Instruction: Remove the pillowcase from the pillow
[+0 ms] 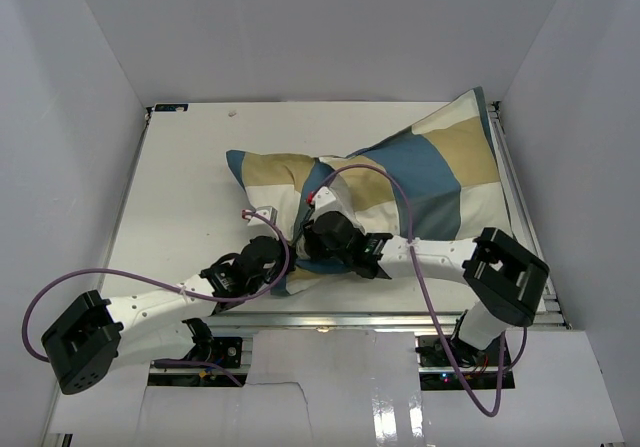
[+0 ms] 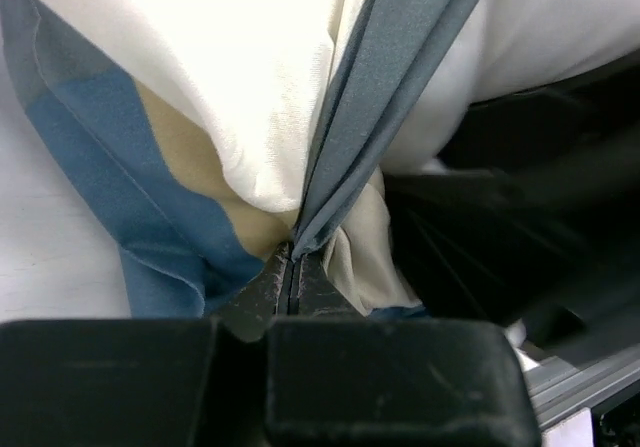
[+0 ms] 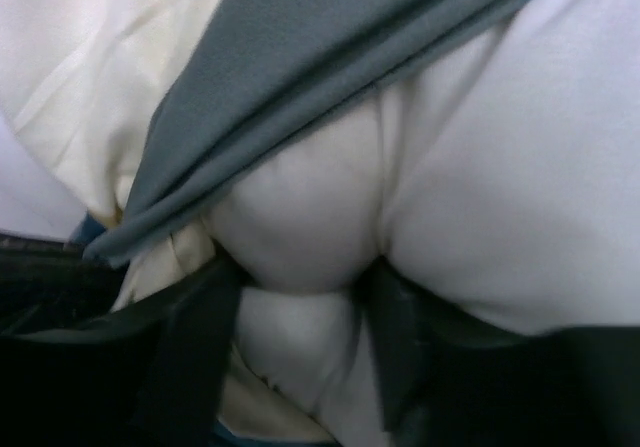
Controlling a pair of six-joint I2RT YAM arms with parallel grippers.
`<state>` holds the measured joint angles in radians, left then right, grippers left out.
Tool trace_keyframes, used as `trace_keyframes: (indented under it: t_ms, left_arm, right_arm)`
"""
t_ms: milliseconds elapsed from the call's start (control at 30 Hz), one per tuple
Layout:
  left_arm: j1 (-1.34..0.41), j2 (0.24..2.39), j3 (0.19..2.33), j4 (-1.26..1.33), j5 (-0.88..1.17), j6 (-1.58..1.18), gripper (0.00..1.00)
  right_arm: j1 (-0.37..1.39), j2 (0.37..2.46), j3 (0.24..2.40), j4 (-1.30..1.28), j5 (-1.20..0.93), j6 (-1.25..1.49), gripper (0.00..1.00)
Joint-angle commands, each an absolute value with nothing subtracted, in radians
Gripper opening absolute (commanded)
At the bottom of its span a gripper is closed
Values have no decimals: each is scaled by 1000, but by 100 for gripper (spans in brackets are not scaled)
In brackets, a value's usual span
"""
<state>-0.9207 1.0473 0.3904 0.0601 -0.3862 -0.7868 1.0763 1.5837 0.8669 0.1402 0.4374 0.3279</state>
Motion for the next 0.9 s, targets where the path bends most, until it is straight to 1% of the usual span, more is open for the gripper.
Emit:
trace_keyframes:
  t_ms: [0, 33, 67, 100, 200, 233, 333, 500, 633, 867]
  left_arm:
    - [-923, 1040, 422, 6, -382, -776, 0]
    - [-923, 1034, 434, -27, -387, -778, 0]
    - [-922, 1014, 440, -56, -397, -778, 0]
    - [-923, 1002, 445, -72, -405, -778, 0]
    - [-922, 944, 459, -130, -432, -776, 0]
    - [-923, 930, 454, -136, -434, -769, 0]
    - [-923, 897, 420, -115, -425, -775, 0]
    - [-923, 965, 394, -75, -417, -784, 0]
    - [-923, 1011, 384, -54, -422, -798, 0]
    - [-919, 1042, 356, -20, -465, -831, 0]
  right_arm:
    - [1019, 1689, 865, 133, 391, 373, 51]
    - [973, 1690, 868, 132, 379, 374, 37]
    - [945, 1689, 868, 132, 379, 374, 8]
    - [890, 1672, 870, 123, 379, 373, 8]
    - [806, 1599, 874, 104, 391, 357, 8]
    - [752, 1573, 879, 86, 411, 353, 8]
    - [672, 1482, 931, 32, 431, 322, 8]
    - [606, 1391, 1102, -51, 413, 262, 8]
    - [581, 1385, 1198, -130, 408, 230, 8]
    - [522, 1305, 1219, -156, 347, 201, 8]
